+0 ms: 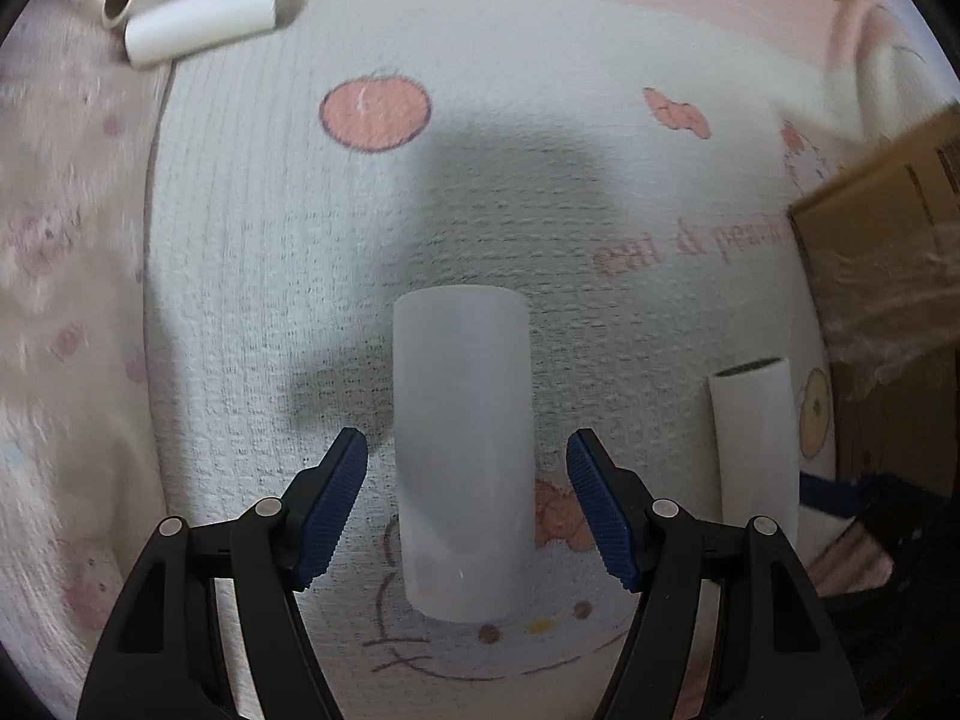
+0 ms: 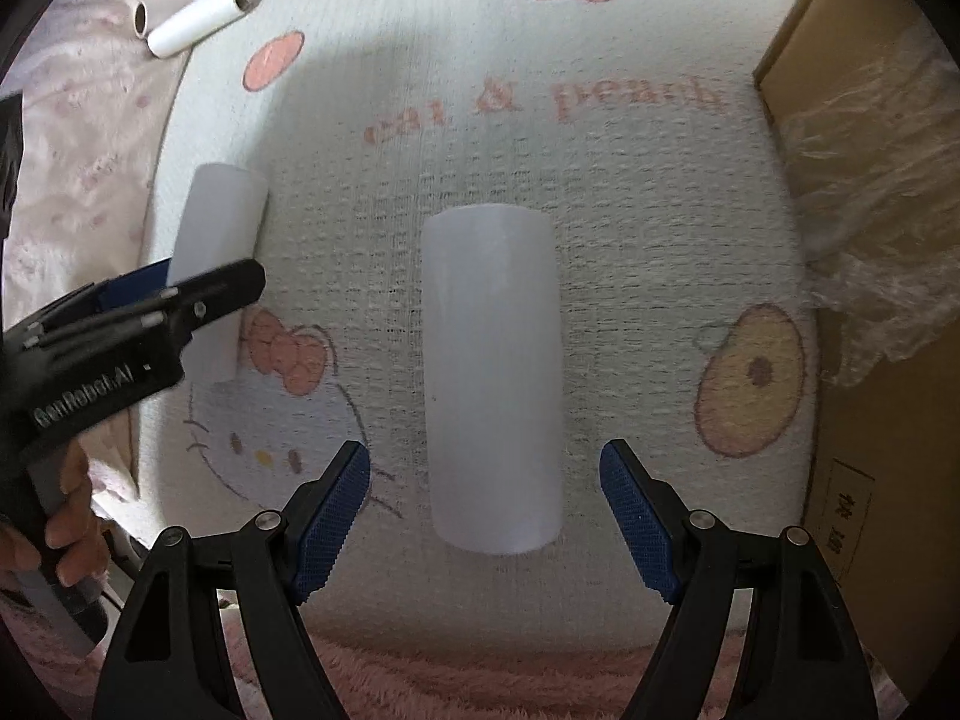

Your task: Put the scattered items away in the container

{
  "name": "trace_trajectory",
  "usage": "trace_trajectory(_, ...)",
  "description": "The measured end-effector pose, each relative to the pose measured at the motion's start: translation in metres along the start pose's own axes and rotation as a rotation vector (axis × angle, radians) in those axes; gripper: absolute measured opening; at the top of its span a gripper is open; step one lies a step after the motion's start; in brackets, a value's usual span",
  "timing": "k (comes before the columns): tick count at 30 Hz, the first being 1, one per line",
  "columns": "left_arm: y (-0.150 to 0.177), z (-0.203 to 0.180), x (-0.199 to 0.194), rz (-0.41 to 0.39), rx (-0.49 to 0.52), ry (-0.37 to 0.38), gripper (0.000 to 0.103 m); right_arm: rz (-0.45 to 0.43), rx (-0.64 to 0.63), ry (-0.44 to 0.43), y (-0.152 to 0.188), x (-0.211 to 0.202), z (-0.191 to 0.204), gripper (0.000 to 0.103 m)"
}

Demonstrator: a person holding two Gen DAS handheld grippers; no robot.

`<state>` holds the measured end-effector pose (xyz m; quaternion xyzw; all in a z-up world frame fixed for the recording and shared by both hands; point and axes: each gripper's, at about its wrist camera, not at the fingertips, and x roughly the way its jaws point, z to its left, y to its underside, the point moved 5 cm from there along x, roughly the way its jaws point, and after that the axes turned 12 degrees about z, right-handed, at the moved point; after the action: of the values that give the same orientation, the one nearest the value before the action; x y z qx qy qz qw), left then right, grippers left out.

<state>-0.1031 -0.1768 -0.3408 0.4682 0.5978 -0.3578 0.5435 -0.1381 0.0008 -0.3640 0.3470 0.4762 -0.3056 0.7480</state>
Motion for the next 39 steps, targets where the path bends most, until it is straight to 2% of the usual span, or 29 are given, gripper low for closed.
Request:
trace_trajectory(5, -0.002, 0.0, 0.009, 0.016, -0.011, -0.022, 0.072, 0.001, -0.014, 0.047, -0.001, 0.014, 0.005, 0.08)
trace_trajectory(10, -0.001, -0.01, 0.012, 0.012, 0.037, -0.083, 0.071, -0.011, -0.038, 0.127, 0.0, 0.019, 0.016, 0.082)
trace_trajectory(13, 0.002, -0.013, 0.013, 0.005, 0.043, -0.142, 0.064, -0.017, -0.041, 0.168, 0.001, 0.021, 0.022, 0.083)
trace_trajectory(16, 0.004, -0.014, 0.011, -0.004, 0.031, -0.134, 0.049, -0.01, -0.025, 0.149, 0.0, 0.021, 0.021, 0.082)
trace_trajectory(18, 0.006, -0.014, 0.011, 0.0, 0.034, -0.133, 0.048, -0.011, -0.026, 0.156, 0.001, 0.02, 0.023, 0.079)
trace_trajectory(23, 0.014, -0.017, 0.01, 0.007, 0.06, -0.155, 0.047, -0.01, -0.076, 0.178, 0.004, 0.016, 0.039, 0.057)
trace_trajectory(29, 0.034, -0.019, 0.011, 0.022, 0.097, -0.202, 0.047, 0.003, -0.119, 0.161, 0.008, 0.014, 0.05, 0.044)
trace_trajectory(33, 0.049, -0.015, 0.011, 0.039, 0.089, -0.223, 0.047, 0.013, -0.135, 0.148, 0.012, 0.013, 0.056, 0.044)
trace_trajectory(37, 0.058, -0.007, 0.007, 0.071, 0.065, -0.282, 0.047, 0.044, -0.152, 0.054, 0.017, 0.011, 0.062, 0.044)
trace_trajectory(39, 0.061, -0.005, -0.001, 0.052, 0.056, -0.305, 0.047, 0.051, -0.152, 0.01, 0.018, 0.009, 0.064, 0.044)
